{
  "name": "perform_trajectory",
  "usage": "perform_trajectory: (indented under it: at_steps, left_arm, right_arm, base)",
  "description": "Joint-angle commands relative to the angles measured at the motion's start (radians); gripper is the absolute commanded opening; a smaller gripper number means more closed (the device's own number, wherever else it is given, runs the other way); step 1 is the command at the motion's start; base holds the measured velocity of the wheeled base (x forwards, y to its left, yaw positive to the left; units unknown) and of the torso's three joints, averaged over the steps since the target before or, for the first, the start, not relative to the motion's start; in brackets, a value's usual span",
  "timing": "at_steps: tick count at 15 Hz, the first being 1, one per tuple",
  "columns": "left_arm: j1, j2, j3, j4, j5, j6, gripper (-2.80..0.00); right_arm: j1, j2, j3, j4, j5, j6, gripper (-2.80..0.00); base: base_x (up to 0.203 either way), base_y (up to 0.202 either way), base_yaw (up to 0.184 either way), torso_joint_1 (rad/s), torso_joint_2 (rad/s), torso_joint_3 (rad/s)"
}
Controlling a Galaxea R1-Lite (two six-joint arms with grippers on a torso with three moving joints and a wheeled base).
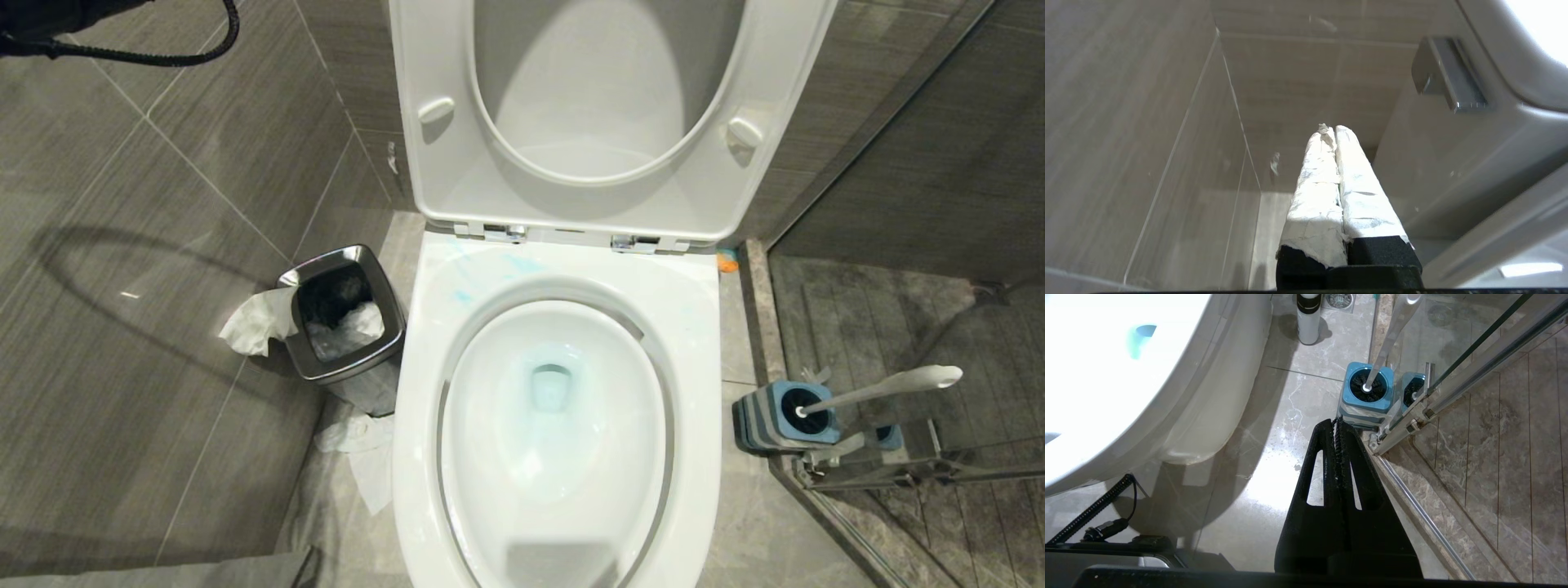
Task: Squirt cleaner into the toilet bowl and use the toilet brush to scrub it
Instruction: Flush the toilet
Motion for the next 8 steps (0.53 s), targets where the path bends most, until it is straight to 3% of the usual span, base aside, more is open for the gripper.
perform_trajectory:
  at_steps: [1, 8]
  left_arm:
    - [0.000, 0.001, 0.002, -0.058, 0.007, 0.001, -2.80]
    - [-0.047, -0.009, 0.002, -0.228, 0.057, 0.002, -2.80]
  right_arm:
    - [0.000, 0.001, 0.000, 0.000, 0.000, 0.000, -2.80]
    - [0.000, 0.001, 0.000, 0.000, 0.000, 0.000, -2.80]
  base:
    - [0.000, 0.000, 0.000, 0.000, 0.00, 0.000]
    - [0.000, 0.000, 0.000, 0.003, 0.00, -0.148]
